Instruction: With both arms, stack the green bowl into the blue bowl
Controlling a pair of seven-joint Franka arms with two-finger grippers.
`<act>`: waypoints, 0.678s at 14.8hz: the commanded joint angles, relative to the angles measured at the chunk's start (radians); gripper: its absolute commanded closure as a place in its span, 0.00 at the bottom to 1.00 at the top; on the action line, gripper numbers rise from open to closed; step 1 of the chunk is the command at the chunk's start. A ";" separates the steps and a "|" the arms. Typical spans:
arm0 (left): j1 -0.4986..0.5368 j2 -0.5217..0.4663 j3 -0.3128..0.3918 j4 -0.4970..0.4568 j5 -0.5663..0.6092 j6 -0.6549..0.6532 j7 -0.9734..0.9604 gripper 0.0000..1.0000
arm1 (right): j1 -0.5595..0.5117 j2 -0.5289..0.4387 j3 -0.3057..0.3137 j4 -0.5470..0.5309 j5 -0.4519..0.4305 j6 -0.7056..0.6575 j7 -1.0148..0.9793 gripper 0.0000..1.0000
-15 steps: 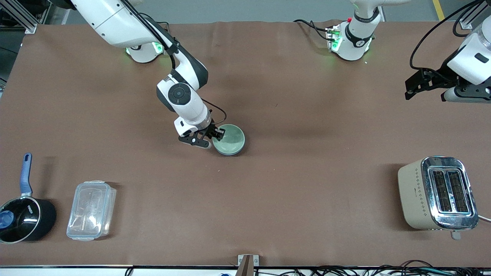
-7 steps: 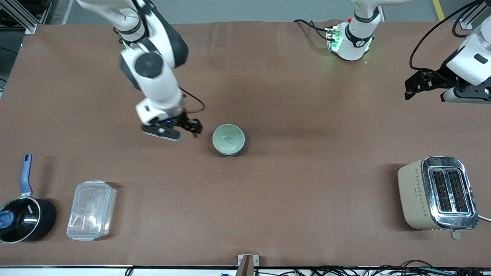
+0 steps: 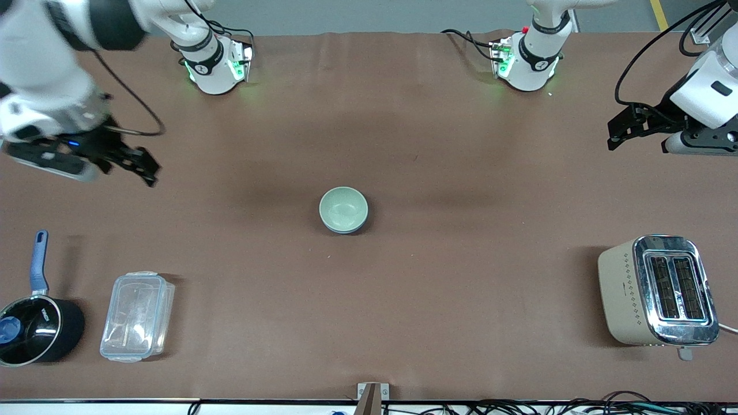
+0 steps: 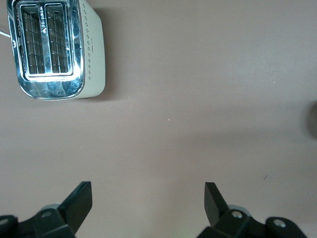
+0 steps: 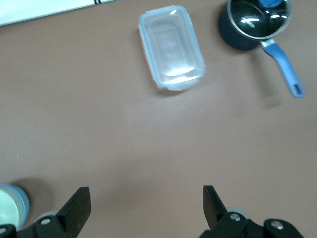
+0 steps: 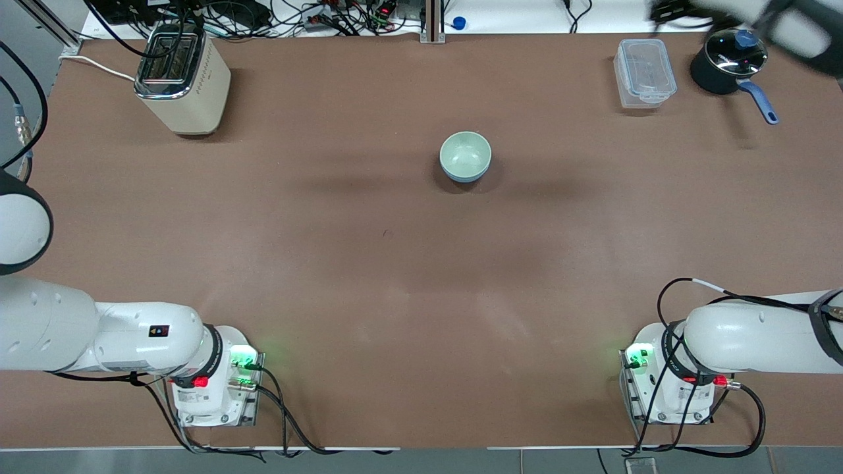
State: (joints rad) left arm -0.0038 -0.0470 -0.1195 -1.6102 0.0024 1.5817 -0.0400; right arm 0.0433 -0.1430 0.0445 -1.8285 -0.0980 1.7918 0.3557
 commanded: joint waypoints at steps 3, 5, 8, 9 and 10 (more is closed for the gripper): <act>-0.002 -0.010 0.008 0.006 -0.010 0.009 0.014 0.00 | -0.046 0.026 -0.074 0.288 0.110 -0.298 -0.181 0.00; -0.002 -0.010 0.008 0.021 -0.004 0.008 0.011 0.00 | -0.077 0.080 -0.034 0.346 0.120 -0.301 -0.248 0.00; -0.004 0.004 0.009 0.035 -0.001 0.003 0.011 0.00 | -0.098 0.121 -0.028 0.383 0.120 -0.304 -0.262 0.00; -0.004 0.004 0.009 0.035 -0.001 0.003 0.011 0.00 | -0.095 0.123 -0.028 0.383 0.120 -0.304 -0.261 0.00; -0.004 0.006 0.009 0.035 -0.001 0.003 0.011 0.00 | -0.097 0.123 -0.028 0.383 0.120 -0.302 -0.262 0.00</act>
State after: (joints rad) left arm -0.0030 -0.0474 -0.1181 -1.5931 0.0024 1.5867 -0.0392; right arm -0.0216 -0.0345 -0.0048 -1.4817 0.0036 1.5063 0.1127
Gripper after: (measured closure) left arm 0.000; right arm 0.000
